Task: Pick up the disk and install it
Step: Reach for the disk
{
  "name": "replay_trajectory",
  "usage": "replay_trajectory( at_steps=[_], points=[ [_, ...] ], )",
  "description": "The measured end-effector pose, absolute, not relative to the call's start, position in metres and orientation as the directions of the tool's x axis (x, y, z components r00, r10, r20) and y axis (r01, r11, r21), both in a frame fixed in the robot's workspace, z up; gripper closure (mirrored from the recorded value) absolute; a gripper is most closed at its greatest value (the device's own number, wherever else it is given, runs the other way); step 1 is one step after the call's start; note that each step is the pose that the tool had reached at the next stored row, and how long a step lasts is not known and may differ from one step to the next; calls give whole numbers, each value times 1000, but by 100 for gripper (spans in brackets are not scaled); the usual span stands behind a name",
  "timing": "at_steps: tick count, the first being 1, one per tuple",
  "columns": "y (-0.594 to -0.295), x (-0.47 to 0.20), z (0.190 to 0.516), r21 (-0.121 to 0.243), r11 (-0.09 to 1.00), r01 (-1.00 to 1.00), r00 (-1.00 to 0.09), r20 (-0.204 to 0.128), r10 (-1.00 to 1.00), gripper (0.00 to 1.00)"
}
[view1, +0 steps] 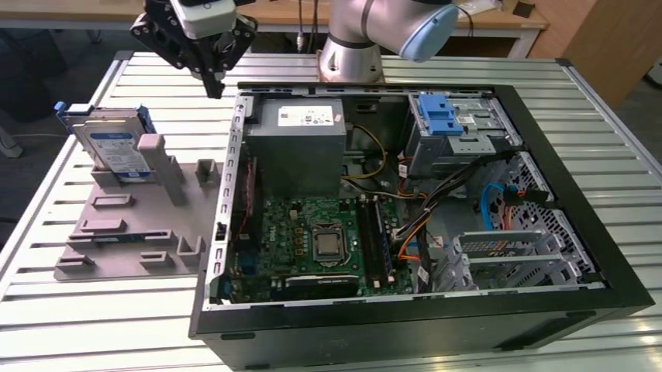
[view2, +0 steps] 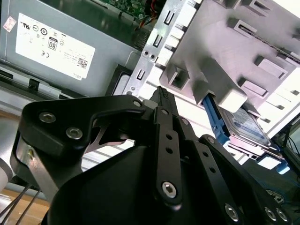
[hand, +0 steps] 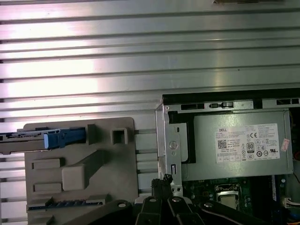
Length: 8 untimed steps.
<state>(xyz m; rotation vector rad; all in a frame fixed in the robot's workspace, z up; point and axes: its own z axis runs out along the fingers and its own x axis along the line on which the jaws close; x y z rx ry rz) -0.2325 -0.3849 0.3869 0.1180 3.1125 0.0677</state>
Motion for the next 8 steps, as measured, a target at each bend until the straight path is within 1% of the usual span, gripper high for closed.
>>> replay_trajectory(
  at_steps=[8],
  points=[
    [-384, -244, 386, 44, 996, 75, -997, -25, 76, 89]
  ],
)
